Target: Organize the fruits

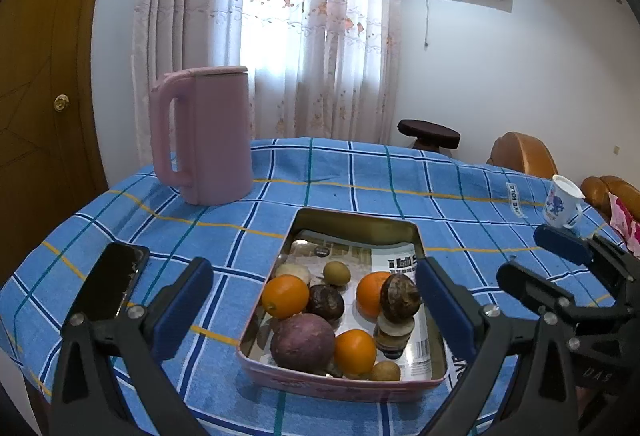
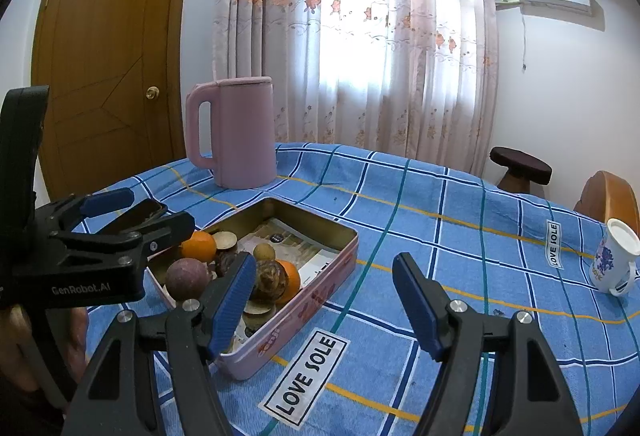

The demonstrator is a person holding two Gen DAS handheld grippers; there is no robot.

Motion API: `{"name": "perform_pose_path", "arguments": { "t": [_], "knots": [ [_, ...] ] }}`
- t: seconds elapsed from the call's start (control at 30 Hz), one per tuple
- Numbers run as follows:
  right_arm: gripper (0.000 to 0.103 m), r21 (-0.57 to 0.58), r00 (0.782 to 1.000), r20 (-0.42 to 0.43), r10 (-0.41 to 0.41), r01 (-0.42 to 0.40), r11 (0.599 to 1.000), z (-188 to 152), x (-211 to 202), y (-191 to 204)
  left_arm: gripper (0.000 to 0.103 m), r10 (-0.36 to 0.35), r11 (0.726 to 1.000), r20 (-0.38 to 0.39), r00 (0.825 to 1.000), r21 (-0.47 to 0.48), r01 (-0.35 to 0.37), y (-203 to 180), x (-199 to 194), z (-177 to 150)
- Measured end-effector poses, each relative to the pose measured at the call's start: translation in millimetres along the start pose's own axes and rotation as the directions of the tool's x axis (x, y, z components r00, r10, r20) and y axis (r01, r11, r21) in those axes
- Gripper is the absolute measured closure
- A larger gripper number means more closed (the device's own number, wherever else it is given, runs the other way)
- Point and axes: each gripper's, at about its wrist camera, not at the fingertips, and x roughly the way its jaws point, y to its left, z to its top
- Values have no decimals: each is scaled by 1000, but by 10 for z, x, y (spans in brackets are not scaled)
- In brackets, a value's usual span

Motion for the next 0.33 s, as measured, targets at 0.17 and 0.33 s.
{"name": "perform_pose_path", "arguments": {
  "t": [0.17, 0.33],
  "knots": [
    [31, -2, 1000, -2, -1, 1, 1000, -14, -12, 3, 0, -2, 1000, -2, 1000, 5, 2, -7, 3, -7],
    [31, 3, 1000, -6, -2, 2, 1000, -30, -11, -18, 0, -16, 1000, 6, 1000, 13, 16, -33, 4, -7]
  ]
}}
